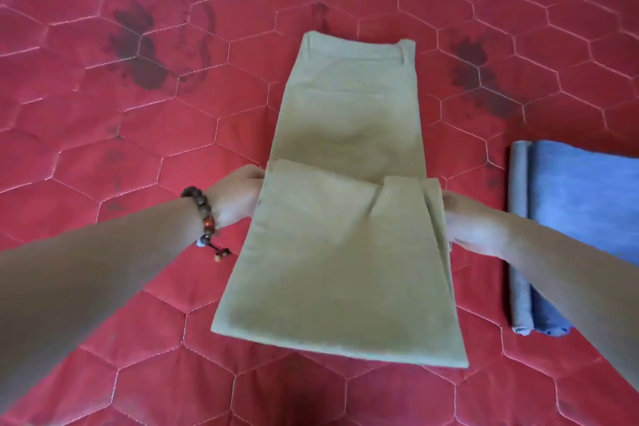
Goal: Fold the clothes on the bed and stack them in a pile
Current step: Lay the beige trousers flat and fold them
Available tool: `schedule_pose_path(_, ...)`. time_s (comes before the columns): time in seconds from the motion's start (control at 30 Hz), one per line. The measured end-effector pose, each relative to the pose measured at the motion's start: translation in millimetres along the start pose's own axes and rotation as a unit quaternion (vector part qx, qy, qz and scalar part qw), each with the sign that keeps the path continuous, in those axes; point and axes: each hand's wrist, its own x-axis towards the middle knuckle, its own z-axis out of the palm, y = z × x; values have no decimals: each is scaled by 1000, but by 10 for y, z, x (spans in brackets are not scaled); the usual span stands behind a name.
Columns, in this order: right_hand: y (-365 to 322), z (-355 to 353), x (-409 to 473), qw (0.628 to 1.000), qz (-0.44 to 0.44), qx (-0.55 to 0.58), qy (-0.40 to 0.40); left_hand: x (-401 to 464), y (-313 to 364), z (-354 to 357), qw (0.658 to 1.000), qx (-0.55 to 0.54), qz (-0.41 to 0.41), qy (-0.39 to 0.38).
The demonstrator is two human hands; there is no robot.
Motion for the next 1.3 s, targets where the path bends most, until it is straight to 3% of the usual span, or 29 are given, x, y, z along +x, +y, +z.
schedule_pose_path(0.07,39,104,4,992,16,128,-9,104,17,81,995,31,-72,59)
schedule_pose_path(0.2,-50,350,-2,962,140,174,155,237,-64,286,973,9,-183,139)
schedule_pose_path(0.4,-53,305,-129,957,124,230,130,263,-55,275,962,7,-219,161)
schedule_pose_path(0.57,-48,335,-199,963,35,197,179,185,-89,337,977,0,-146,158)
schedule_pose_path(0.77,-147,360,-130,952,-50,139,267,103,-105,488,955,39,14,292)
schedule_pose_path(0.9,-184,313,-74,909,-131,96,384,127,8,397,936,-7,77,345)
schedule_pose_path(0.97,-166,302,-44,905,-132,85,395,161,10,340,940,-2,59,335)
schedule_pose_path(1.03,-103,301,-14,927,-76,39,366,172,-50,314,953,3,-21,302)
schedule_pose_path(1.1,-40,280,-26,940,-41,29,338,129,-128,269,947,-98,-89,291)
schedule_pose_path(1.17,24,255,-104,938,-47,58,340,23,-201,215,915,-237,-94,312)
schedule_pose_path(1.2,67,253,-161,934,-53,69,346,-53,-250,196,905,-253,-89,330)
schedule_pose_path(1.3,241,346,-360,923,-73,71,371,-317,-453,272,921,-133,-81,358)
